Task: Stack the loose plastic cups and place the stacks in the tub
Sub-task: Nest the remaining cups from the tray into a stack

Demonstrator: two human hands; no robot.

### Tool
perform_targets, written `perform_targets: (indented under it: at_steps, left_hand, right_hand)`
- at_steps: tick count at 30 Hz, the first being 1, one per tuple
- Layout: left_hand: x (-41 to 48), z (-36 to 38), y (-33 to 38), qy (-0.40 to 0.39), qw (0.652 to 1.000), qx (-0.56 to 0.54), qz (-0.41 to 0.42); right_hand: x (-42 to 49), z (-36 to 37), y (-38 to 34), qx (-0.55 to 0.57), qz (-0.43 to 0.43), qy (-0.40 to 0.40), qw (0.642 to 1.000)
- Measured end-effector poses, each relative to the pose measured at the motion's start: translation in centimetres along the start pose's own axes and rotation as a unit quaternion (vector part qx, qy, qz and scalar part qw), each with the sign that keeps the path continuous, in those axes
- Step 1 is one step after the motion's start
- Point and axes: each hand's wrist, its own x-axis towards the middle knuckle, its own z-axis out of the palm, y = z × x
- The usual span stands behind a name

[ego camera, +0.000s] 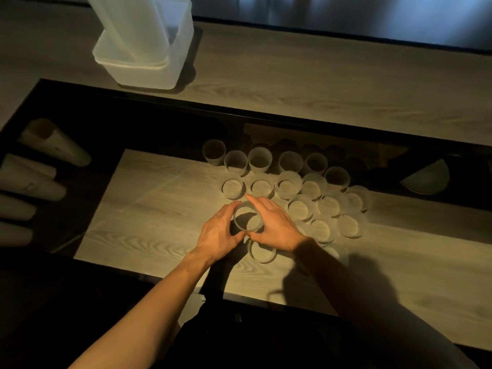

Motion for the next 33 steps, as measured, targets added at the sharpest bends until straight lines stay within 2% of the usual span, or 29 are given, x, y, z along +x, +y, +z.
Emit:
perform_targets:
  at_steps: [8,17,23,33]
  left_hand:
    - [-1.7,1.3,2.1,-0.022,0.999,-0.027,-0.010]
    - [-3.8,2.0,2.9,-0.061,0.997,-0.036,0.022]
    - [-4.8,2.2,2.7,-0.114,0.992,-0.035,0.046]
    - [-4.5,1.9,1.7,-0.117,0.992,-0.022,0.039]
  right_hand:
    - [-3.1,-0.7,-0.2,0.007,0.021,0.013,1.000]
    - [-7.1,-0.6,0.0,0.001,0.021,0.027,0.999]
    - [-9.3,0.8,-0.3,0.027,0.075,0.034,0.996]
    - [-7.9,2.7,-1.7,0.044,0.123,0.038,0.991]
